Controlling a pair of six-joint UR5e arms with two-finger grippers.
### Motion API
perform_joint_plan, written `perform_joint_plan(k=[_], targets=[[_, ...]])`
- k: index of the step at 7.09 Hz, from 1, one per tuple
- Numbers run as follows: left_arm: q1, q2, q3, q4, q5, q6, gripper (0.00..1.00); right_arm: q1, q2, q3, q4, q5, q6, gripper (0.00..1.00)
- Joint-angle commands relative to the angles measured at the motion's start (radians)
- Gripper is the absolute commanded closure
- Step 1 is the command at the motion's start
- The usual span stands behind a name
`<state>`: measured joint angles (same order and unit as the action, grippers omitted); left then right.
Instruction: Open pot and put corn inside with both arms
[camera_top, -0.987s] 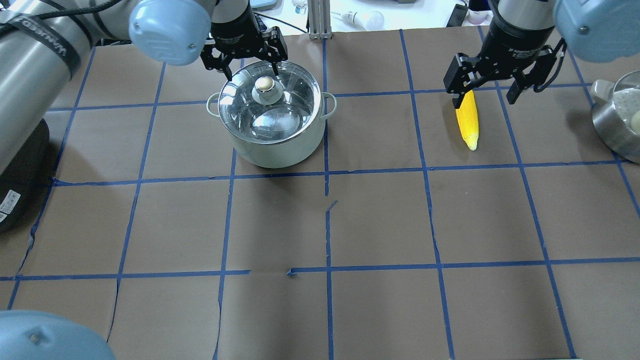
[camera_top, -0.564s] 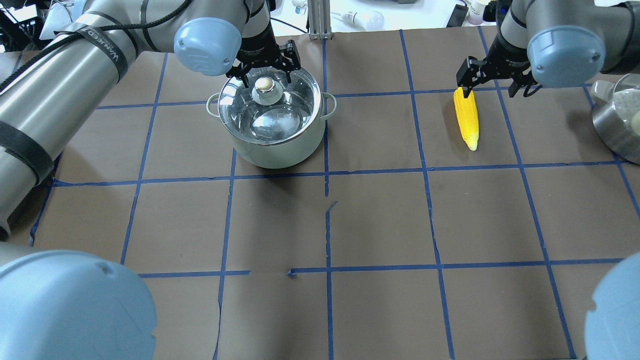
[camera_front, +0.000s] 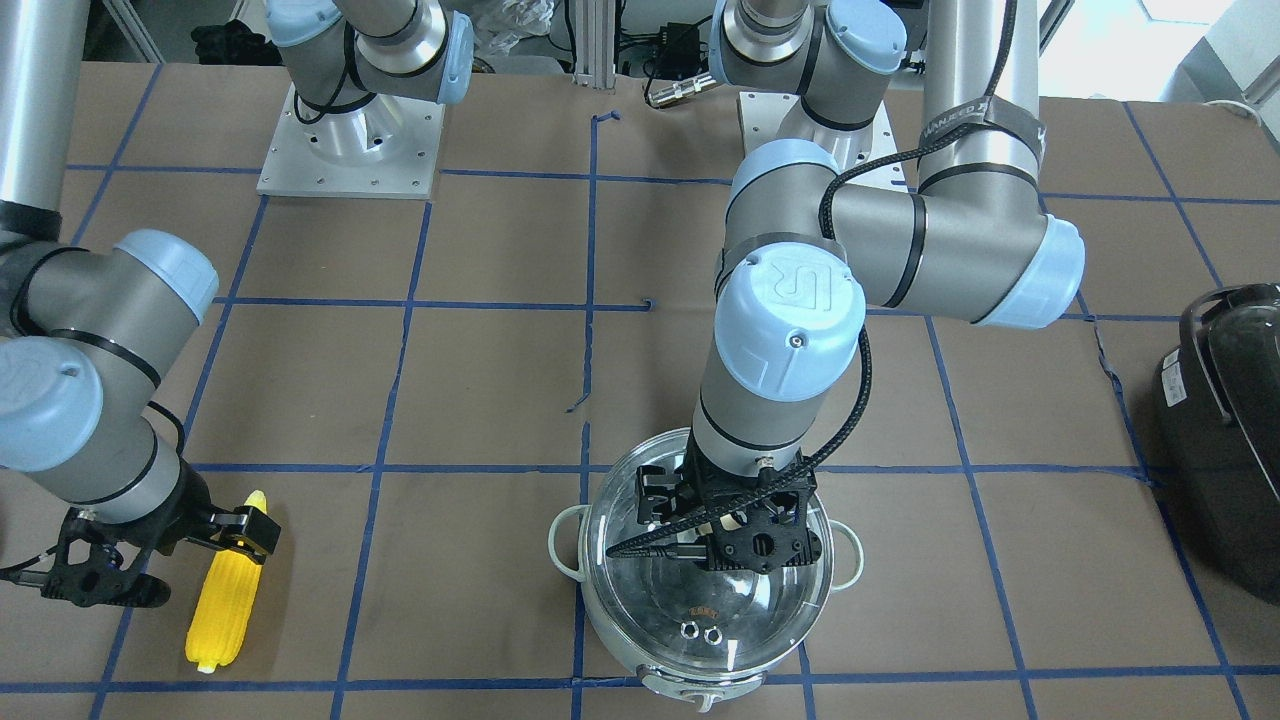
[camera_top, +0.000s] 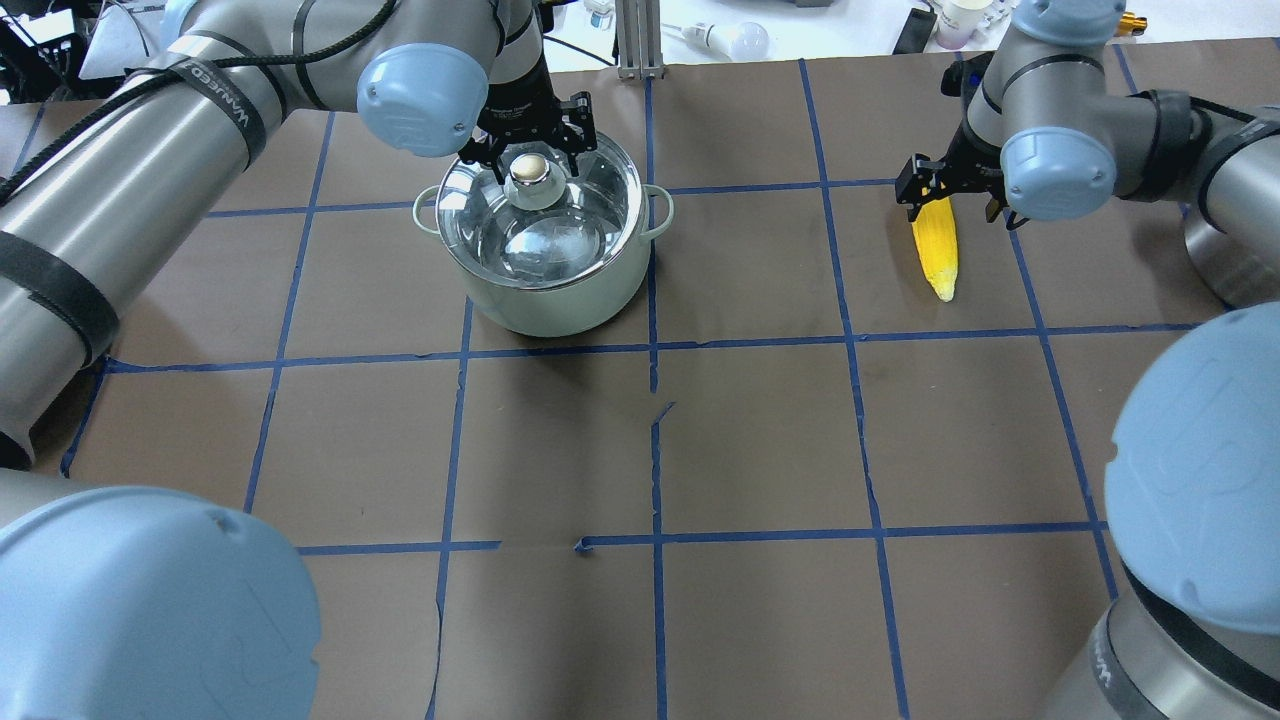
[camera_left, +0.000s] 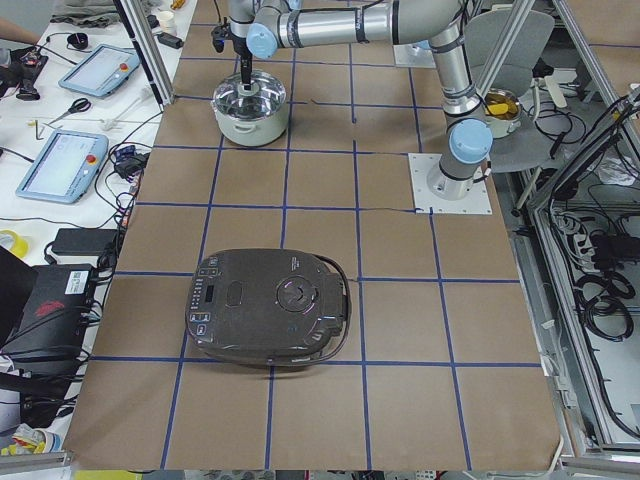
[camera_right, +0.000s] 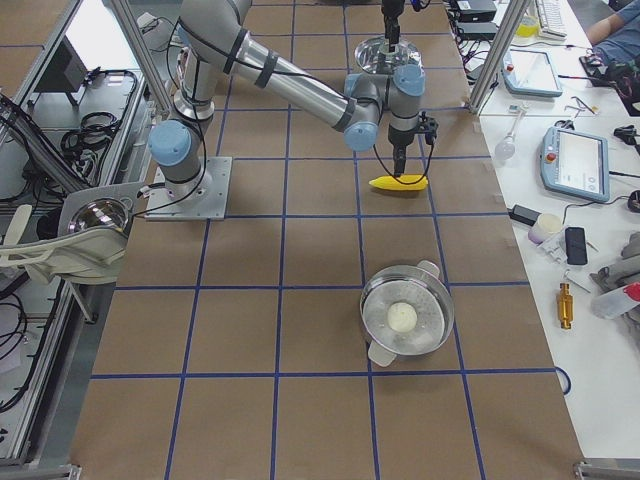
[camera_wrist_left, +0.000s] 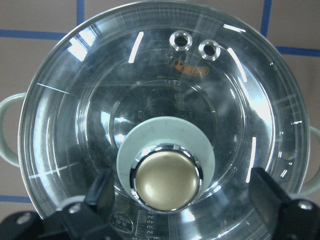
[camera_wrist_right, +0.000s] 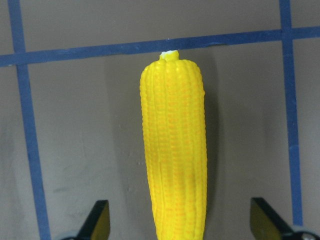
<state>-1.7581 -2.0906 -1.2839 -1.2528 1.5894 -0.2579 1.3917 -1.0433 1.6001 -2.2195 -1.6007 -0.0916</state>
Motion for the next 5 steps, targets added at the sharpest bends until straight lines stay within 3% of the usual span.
perform_joint_plan(k=[1, 2, 4, 5], targets=[[0.0, 0.0, -0.005, 0.001, 0.03, 0.005, 0.49, 0.0, 0.058, -0.002, -0.078, -0.007, -0.011, 0.0], [0.0, -0.002, -0.005, 0.001, 0.03, 0.006, 0.49, 0.0, 0.074, -0.002, -0.078, -0.008, -0.011, 0.0], [0.008, 0.02, 0.009, 0.0, 0.034, 0.016, 0.88, 0.0, 0.086, 0.006, -0.077, -0.01, -0.028, 0.0], [0.023, 0.041, 0.011, -0.017, 0.032, 0.016, 0.9, 0.0, 0.086, 0.006, -0.077, -0.01, -0.03, 0.11]])
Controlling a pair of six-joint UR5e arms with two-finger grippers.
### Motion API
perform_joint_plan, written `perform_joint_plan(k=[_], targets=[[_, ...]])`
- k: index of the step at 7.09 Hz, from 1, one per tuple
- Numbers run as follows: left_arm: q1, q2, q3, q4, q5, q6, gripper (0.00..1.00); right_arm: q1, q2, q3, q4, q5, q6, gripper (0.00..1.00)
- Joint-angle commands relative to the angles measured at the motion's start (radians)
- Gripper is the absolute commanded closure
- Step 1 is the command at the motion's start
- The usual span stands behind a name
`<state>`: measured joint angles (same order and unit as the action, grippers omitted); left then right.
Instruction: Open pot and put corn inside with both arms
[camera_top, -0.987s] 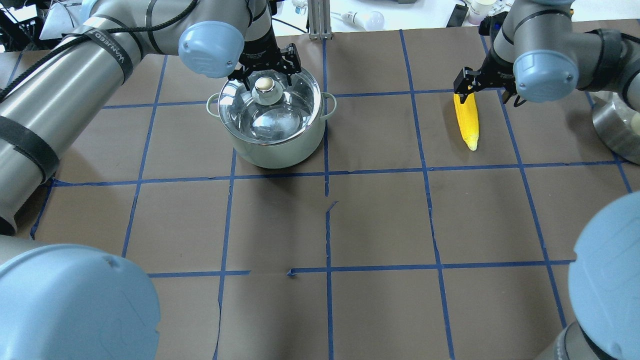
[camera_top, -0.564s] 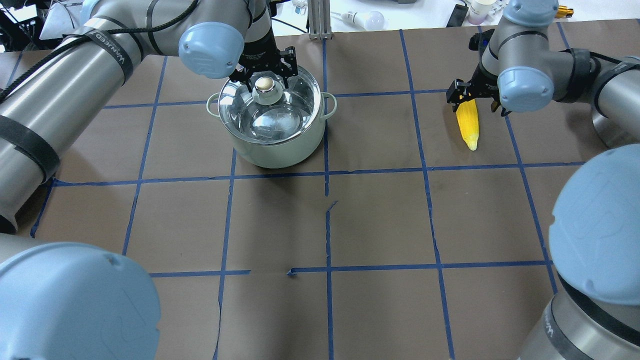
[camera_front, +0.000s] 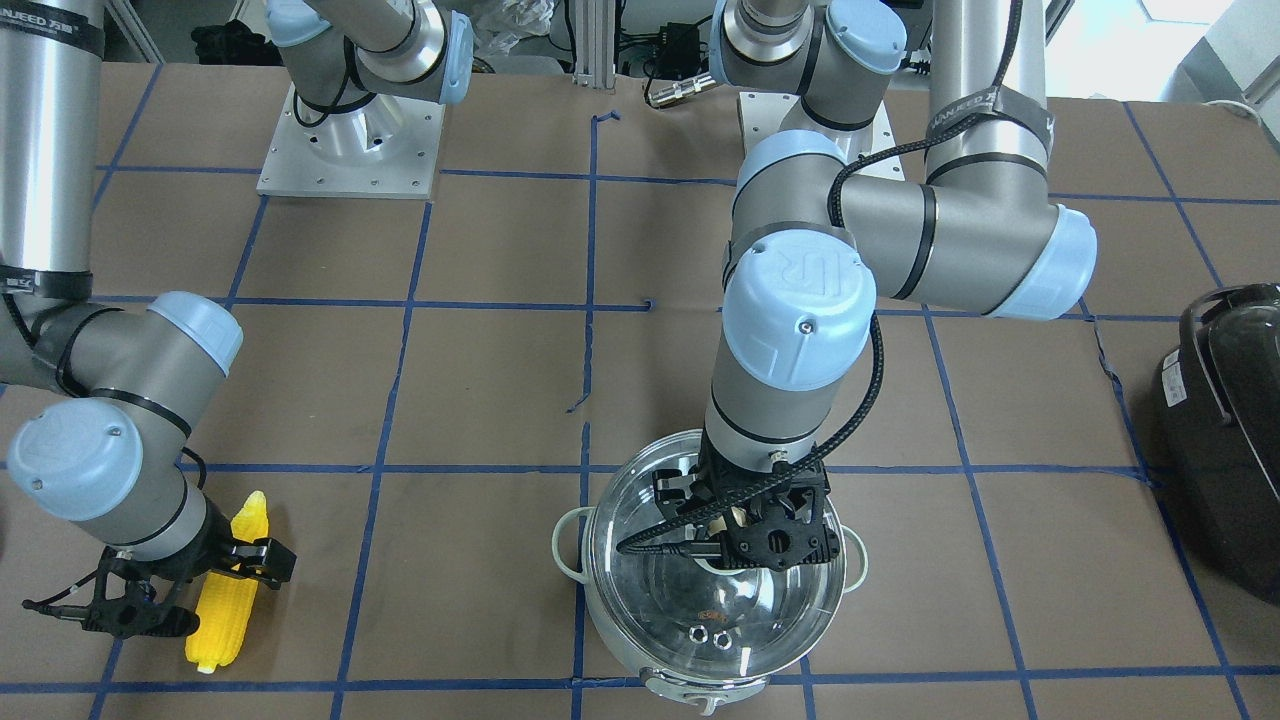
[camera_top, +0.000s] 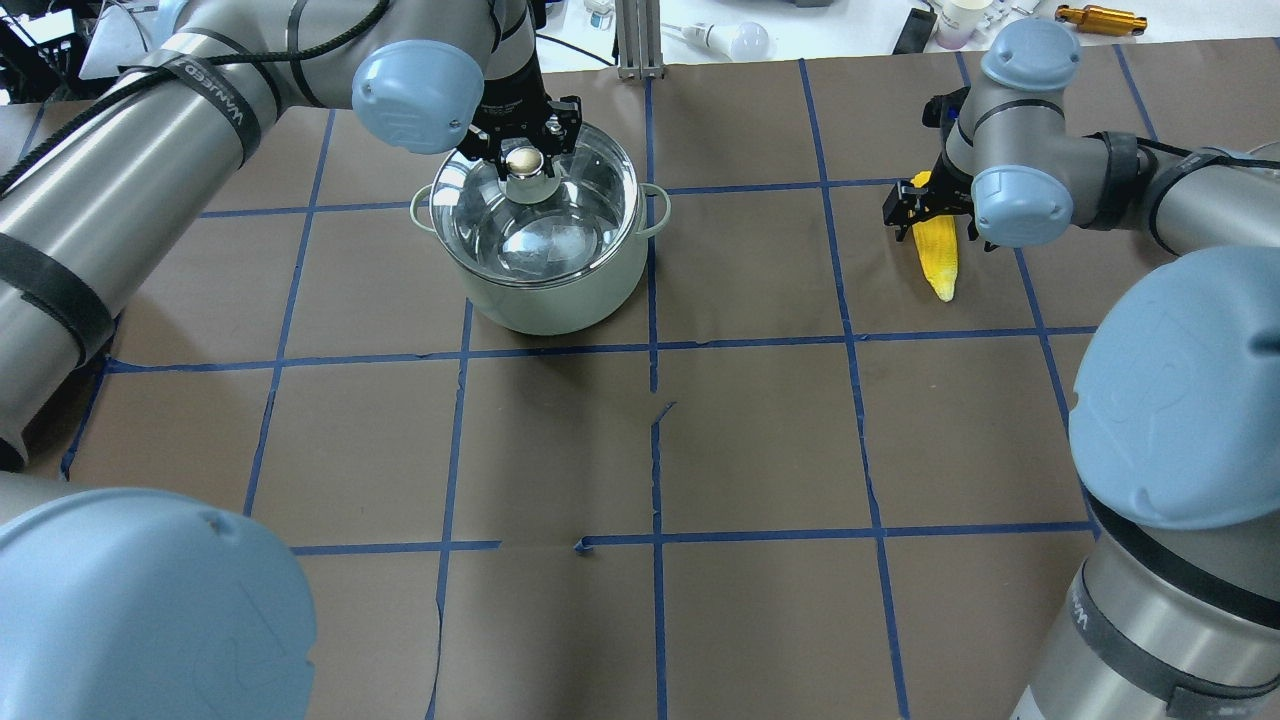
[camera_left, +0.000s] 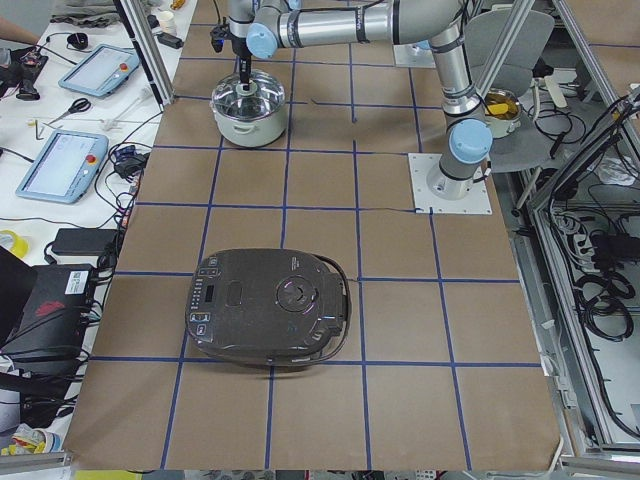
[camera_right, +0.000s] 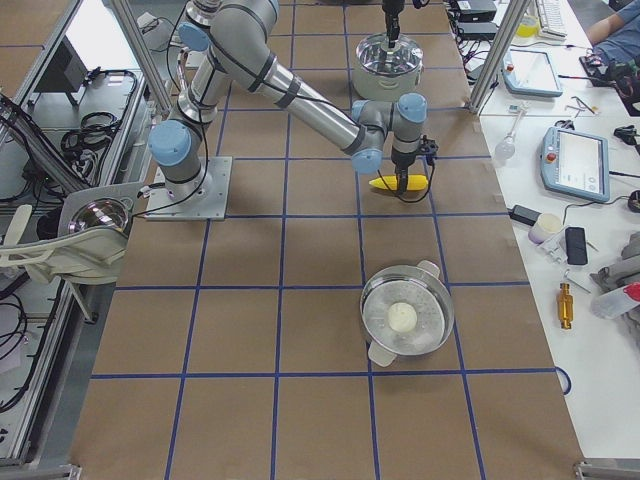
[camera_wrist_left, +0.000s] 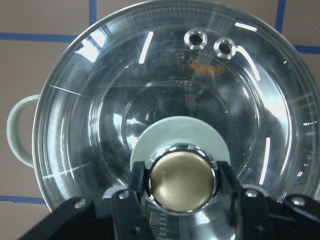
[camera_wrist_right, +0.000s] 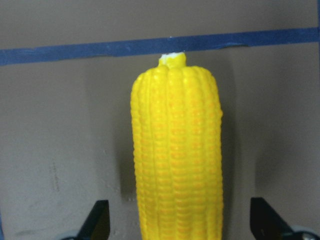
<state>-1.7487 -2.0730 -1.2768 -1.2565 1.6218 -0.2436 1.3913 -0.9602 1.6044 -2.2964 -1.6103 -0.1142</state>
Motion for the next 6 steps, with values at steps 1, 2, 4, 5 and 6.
perform_joint_plan(k=[1, 2, 4, 5, 6], targets=[[0.033, 0.048, 0.005, -0.052, -0.003, 0.001, 0.91, 0.0, 0.003, 0.0, 0.0, 0.001, -0.022, 0.4], [0.067, 0.071, 0.004, -0.078, -0.003, 0.004, 0.93, 0.0, 0.001, -0.003, 0.0, -0.003, -0.088, 0.8], [0.205, 0.094, -0.033, -0.093, -0.039, 0.109, 1.0, 0.0, -0.009, -0.015, 0.003, -0.006, -0.117, 1.0], [0.284, 0.097, -0.056, -0.093, -0.028, 0.233, 1.0, 0.0, -0.031, -0.03, 0.008, -0.005, -0.117, 1.0], [0.354, 0.105, -0.105, -0.084, -0.027, 0.297, 1.0, 0.002, -0.052, -0.046, 0.015, -0.003, -0.119, 1.0]])
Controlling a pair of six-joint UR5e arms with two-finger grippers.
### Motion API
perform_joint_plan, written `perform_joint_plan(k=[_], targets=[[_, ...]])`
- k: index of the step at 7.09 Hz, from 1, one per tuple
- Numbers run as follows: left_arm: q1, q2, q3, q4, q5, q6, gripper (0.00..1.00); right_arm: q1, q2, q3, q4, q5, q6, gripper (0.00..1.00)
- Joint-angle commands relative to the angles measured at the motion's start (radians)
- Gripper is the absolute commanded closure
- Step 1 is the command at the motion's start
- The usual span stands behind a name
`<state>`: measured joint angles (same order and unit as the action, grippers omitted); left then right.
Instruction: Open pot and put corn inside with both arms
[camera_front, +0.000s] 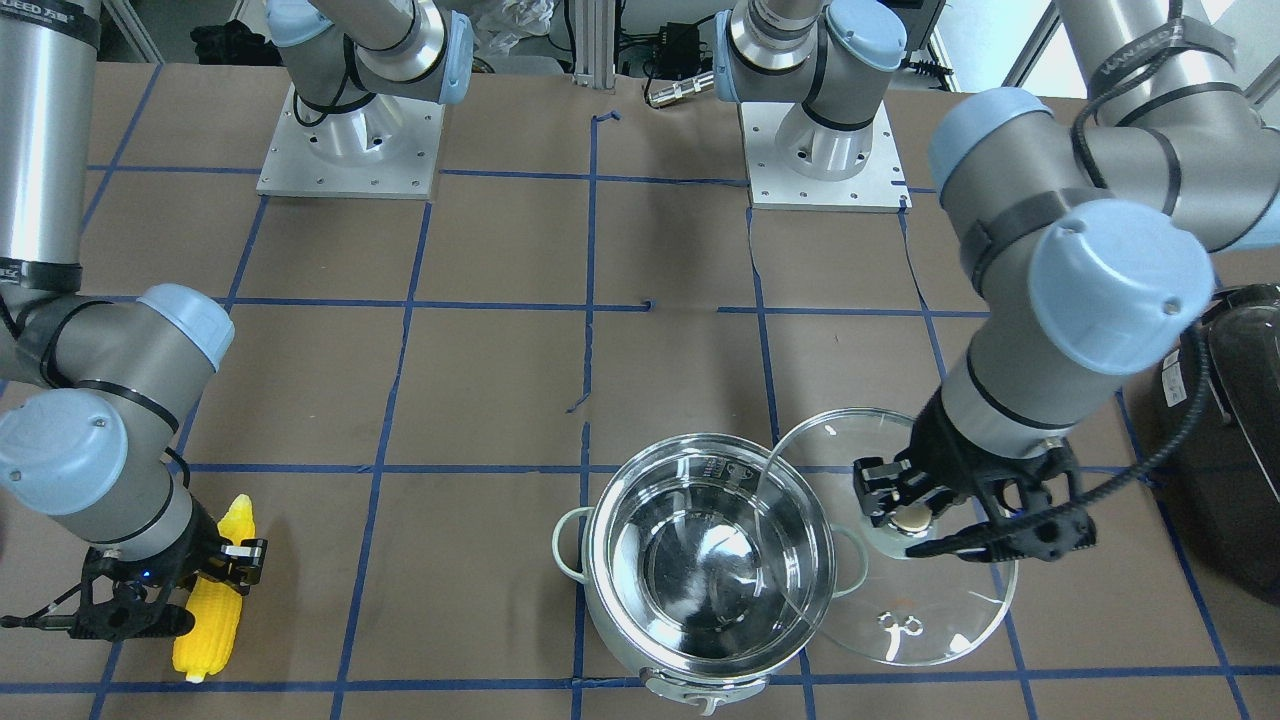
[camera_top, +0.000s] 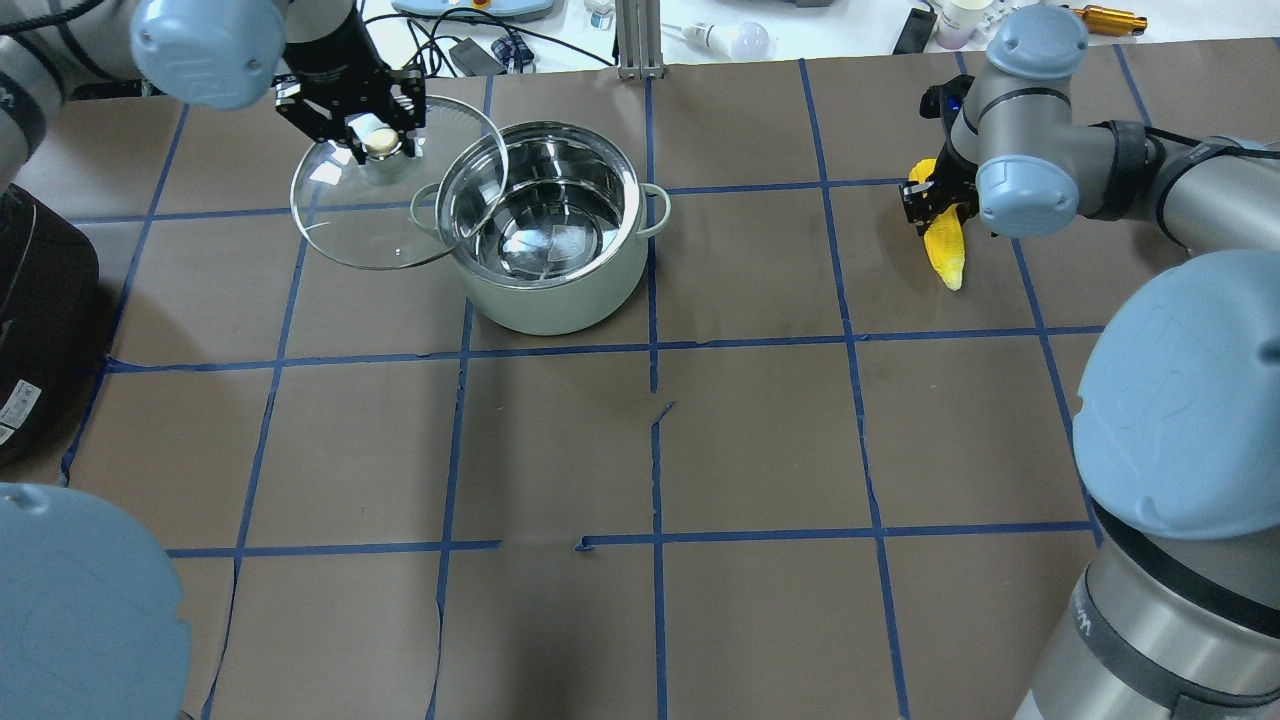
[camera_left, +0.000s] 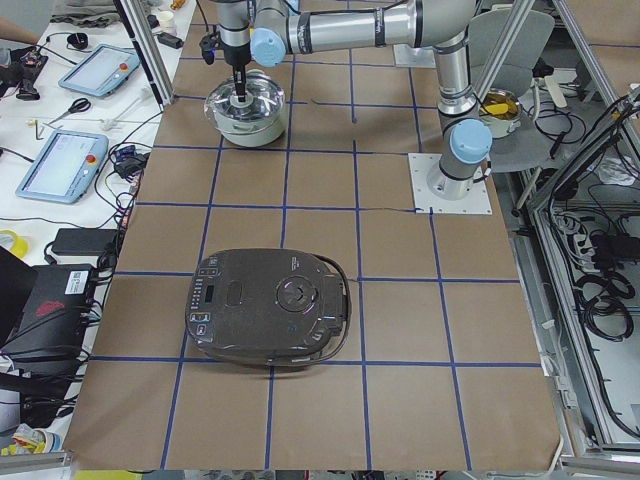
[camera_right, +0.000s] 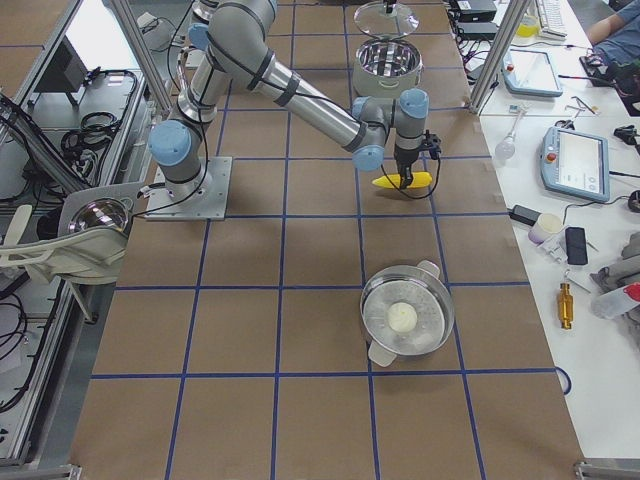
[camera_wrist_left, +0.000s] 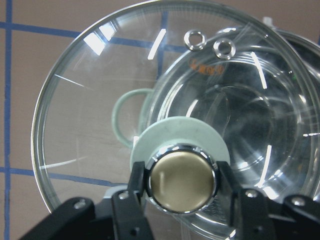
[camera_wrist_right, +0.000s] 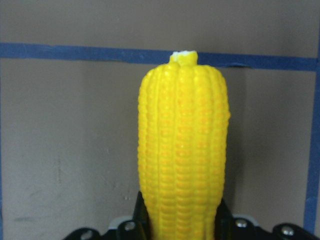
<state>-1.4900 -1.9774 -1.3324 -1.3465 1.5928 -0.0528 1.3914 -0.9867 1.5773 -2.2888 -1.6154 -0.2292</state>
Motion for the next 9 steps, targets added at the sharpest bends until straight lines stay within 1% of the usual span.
perform_joint_plan(k=[1, 2, 4, 5, 6, 7, 8, 9], targets=[[0.153, 0.031, -0.1, 0.01, 0.01, 0.179, 1.0, 0.012, -0.058, -0.051, 0.058, 0.018, -0.004, 1.0], [0.187, 0.052, -0.161, 0.018, 0.012, 0.212, 1.0, 0.074, -0.093, -0.125, 0.154, 0.022, 0.011, 1.0], [0.302, 0.057, -0.343, 0.2, 0.012, 0.31, 1.0, 0.258, -0.09, -0.277, 0.314, 0.015, 0.237, 1.0], [0.322, 0.058, -0.403, 0.302, 0.012, 0.377, 1.0, 0.353, -0.081, -0.333, 0.369, 0.003, 0.27, 1.0], [0.323, 0.045, -0.44, 0.356, 0.004, 0.381, 1.0, 0.442, -0.038, -0.397, 0.373, -0.003, 0.381, 1.0], [0.324, 0.029, -0.471, 0.434, -0.002, 0.381, 1.0, 0.527, 0.03, -0.495, 0.386, -0.003, 0.519, 1.0], [0.324, 0.029, -0.491, 0.457, 0.005, 0.381, 1.0, 0.573, 0.072, -0.57, 0.426, -0.001, 0.549, 1.0], [0.323, 0.029, -0.493, 0.457, 0.003, 0.372, 1.0, 0.598, 0.089, -0.589, 0.425, 0.009, 0.542, 1.0]])
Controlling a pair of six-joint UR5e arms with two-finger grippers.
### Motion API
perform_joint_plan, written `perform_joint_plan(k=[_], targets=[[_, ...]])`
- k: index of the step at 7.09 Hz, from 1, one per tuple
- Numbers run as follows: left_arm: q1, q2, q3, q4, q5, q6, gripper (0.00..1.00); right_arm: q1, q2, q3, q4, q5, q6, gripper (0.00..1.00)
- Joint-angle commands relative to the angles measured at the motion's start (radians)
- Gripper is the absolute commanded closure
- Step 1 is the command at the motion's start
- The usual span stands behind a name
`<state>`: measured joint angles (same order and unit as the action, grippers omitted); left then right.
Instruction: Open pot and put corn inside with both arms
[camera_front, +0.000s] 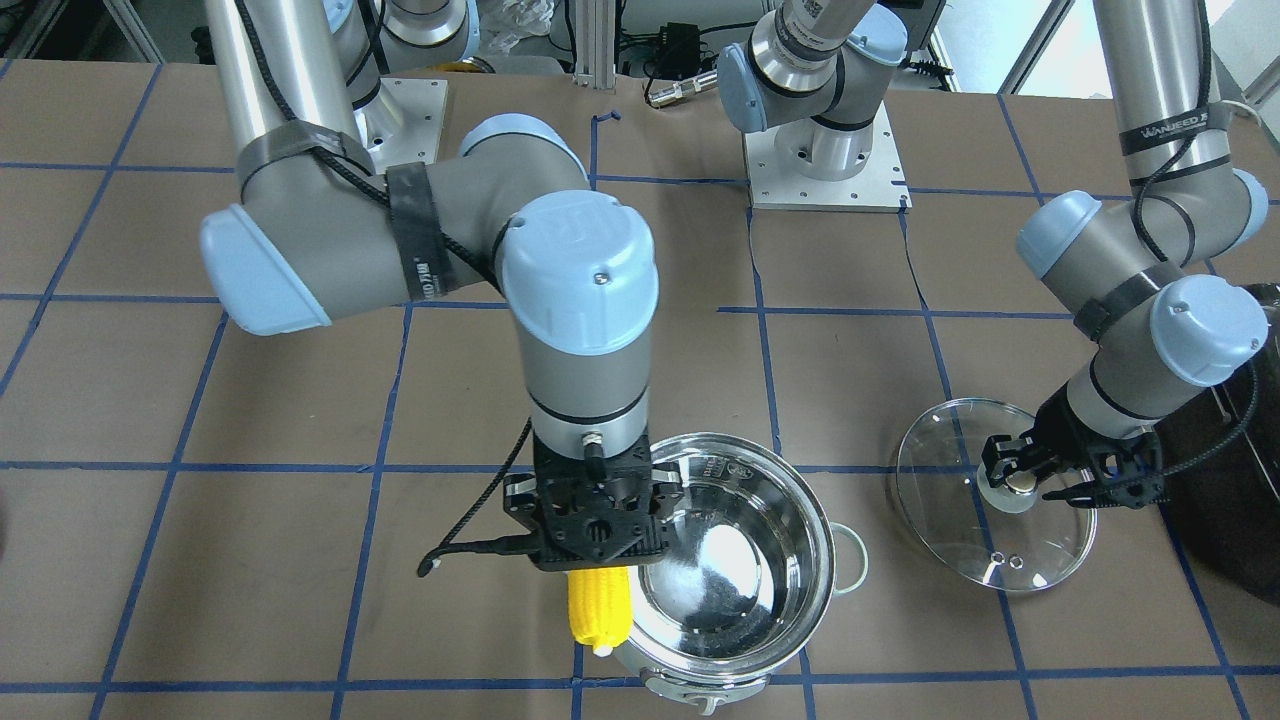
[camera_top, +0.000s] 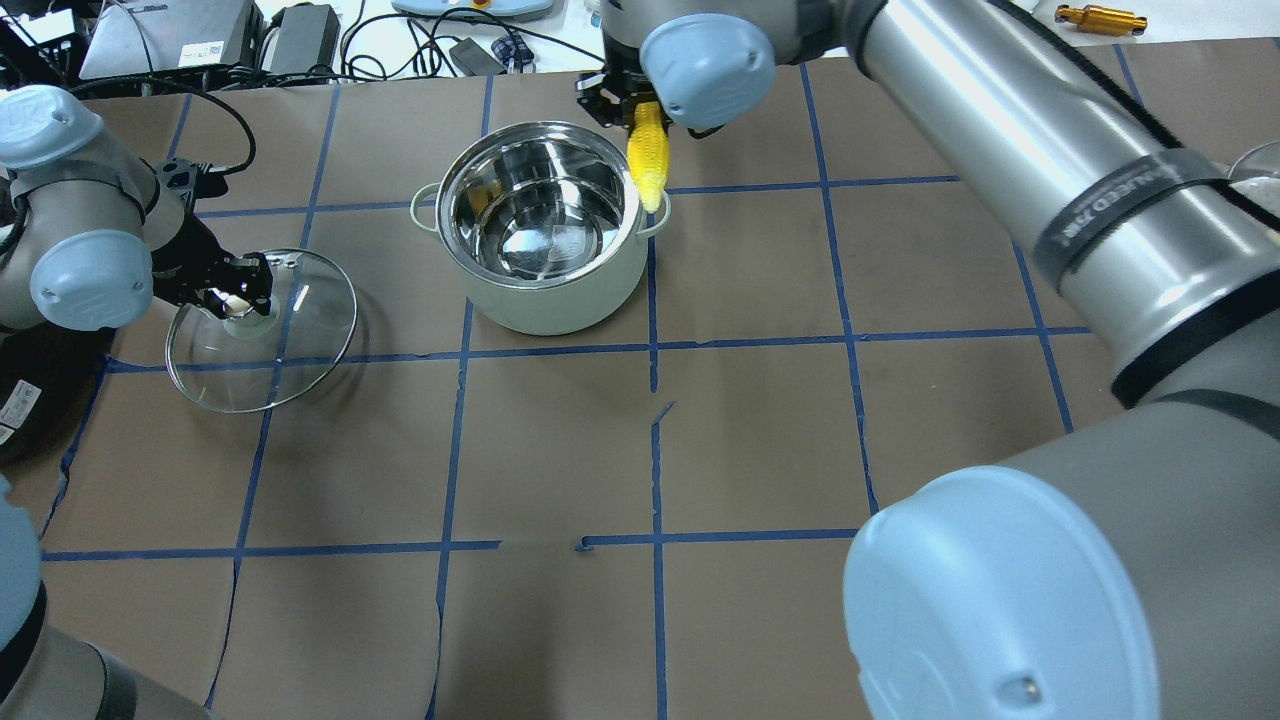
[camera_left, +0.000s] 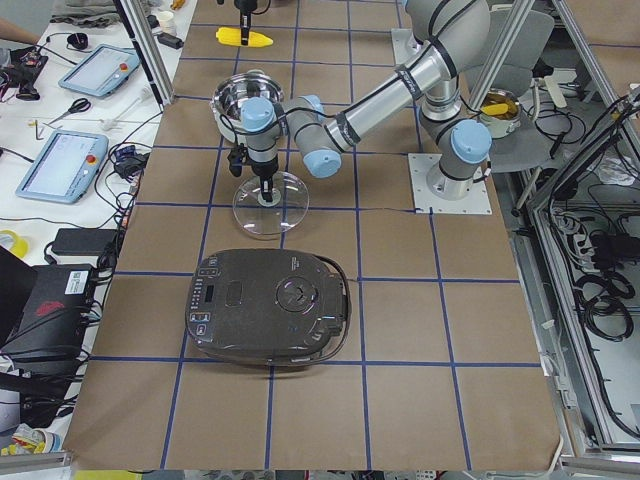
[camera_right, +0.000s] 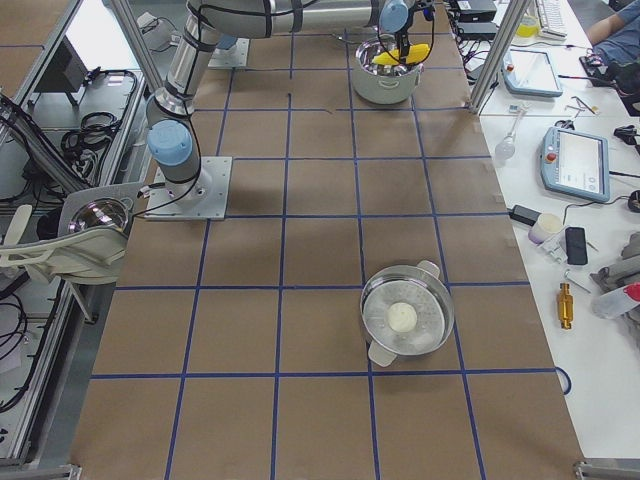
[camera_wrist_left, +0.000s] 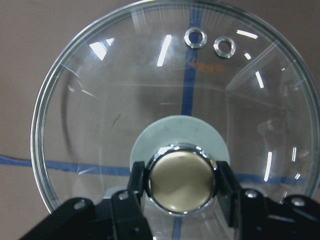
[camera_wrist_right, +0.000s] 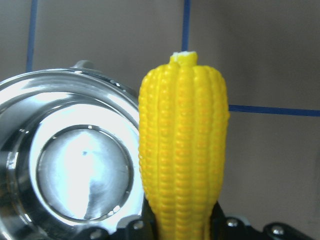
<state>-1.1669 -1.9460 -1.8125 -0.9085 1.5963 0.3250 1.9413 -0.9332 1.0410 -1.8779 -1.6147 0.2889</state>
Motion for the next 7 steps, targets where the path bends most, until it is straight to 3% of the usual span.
perform_joint_plan(k=[1, 2, 3, 4, 5, 6, 7], targets=[[0.0, -0.004, -0.013, 0.019, -0.004, -0.003, 0.89, 0.083, 0.057, -0.055, 0.013, 0.013, 0.03, 1.0], [0.0, -0.007, -0.014, 0.02, -0.007, -0.006, 0.2, 0.1, 0.089, -0.058, 0.0, 0.022, 0.027, 1.0], [0.0, -0.005, -0.014, 0.017, -0.004, -0.007, 0.0, 0.108, 0.124, -0.056, -0.004, 0.051, -0.023, 1.0], [0.0, -0.001, -0.002, 0.007, 0.002, -0.006, 0.0, 0.108, 0.126, -0.056, -0.004, 0.05, -0.078, 1.0], [-0.019, 0.027, 0.012, -0.019, 0.001, -0.015, 0.0, 0.108, 0.128, -0.056, -0.006, 0.017, -0.187, 0.51], [-0.034, 0.06, 0.068, -0.126, -0.001, -0.029, 0.0, 0.107, 0.123, -0.061, -0.007, 0.01, -0.248, 0.11], [-0.065, 0.088, 0.138, -0.255, -0.002, -0.05, 0.0, 0.107, 0.128, -0.062, -0.01, 0.01, -0.257, 0.0]])
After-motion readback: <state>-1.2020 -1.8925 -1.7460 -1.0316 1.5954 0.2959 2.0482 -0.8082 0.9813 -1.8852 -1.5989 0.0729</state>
